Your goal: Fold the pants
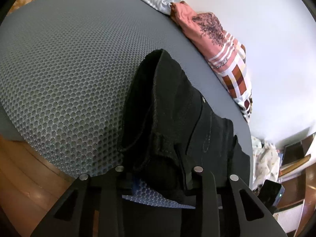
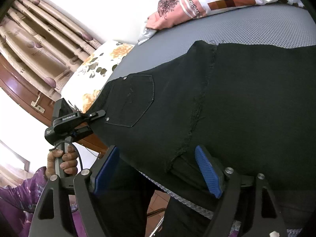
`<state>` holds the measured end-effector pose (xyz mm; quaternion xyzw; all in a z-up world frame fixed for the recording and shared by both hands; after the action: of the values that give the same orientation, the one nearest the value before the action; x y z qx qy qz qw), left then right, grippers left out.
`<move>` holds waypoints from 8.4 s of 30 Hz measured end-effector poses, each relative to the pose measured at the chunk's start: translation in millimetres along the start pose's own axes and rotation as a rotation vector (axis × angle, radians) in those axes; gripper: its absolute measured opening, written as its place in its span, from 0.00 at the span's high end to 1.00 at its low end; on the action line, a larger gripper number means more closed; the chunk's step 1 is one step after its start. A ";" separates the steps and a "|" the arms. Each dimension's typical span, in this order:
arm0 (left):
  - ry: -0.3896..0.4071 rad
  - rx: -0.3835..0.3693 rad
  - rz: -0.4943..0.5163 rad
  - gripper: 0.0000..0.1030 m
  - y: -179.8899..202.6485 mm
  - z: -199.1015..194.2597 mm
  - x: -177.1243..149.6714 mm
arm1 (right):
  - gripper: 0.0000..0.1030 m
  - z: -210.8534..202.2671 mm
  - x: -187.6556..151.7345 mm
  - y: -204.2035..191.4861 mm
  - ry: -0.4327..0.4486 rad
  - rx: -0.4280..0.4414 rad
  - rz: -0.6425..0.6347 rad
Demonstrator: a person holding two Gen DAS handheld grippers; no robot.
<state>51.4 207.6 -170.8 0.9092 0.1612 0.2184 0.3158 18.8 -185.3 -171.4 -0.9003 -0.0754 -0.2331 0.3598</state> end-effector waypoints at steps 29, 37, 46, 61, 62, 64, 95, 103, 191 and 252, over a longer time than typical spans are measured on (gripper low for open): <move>0.088 0.208 0.314 0.72 64.8 -1.5 -1.9 | 0.20 2.0 -2.4 -2.3 -0.002 0.001 -0.013; 0.132 0.275 0.411 0.72 90.8 -7.9 -9.2 | 0.20 2.7 -2.5 -1.4 -0.001 0.006 -0.012; 0.174 0.308 0.508 0.72 120.7 -11.8 -19.8 | 0.20 1.5 -1.0 1.9 0.005 0.019 0.002; 0.209 0.281 0.592 0.72 158.7 -16.9 -34.7 | 0.19 -3.1 -0.7 11.5 0.026 0.041 0.044; 0.211 0.279 0.596 0.72 161.3 -17.0 -35.5 | 0.19 -3.0 -0.7 11.5 0.026 0.041 0.044; 0.214 0.272 0.604 0.72 166.5 -17.5 -37.4 | 0.19 -3.0 -1.7 11.6 0.026 0.041 0.043; 0.218 0.149 0.641 0.72 215.7 -21.1 -54.6 | 0.19 -7.3 -0.6 19.4 0.041 0.089 0.066; 0.204 0.115 0.681 0.72 237.1 -16.1 -63.1 | 0.18 -27.1 3.2 36.4 0.050 0.102 0.116; 0.114 0.015 0.836 0.09 295.3 79.5 -105.2 | 0.12 -217.2 -37.1 166.1 0.455 0.384 0.569; -0.003 0.000 0.615 0.09 226.6 75.7 -106.5 | 0.88 -148.9 -55.8 152.3 0.165 0.118 0.664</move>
<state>33.5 -46.1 -109.5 0.9157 -0.1219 0.3023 0.2350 -38.5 -396.3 -197.0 -0.8314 0.2375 -0.1708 0.4723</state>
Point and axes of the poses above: each gripper's, at about its wrist camera, not at the fingertips, and z roughly the way its jaws point, y to its right, x to its top, the point moved 2 cm from there along z, roughly the way its jaws point
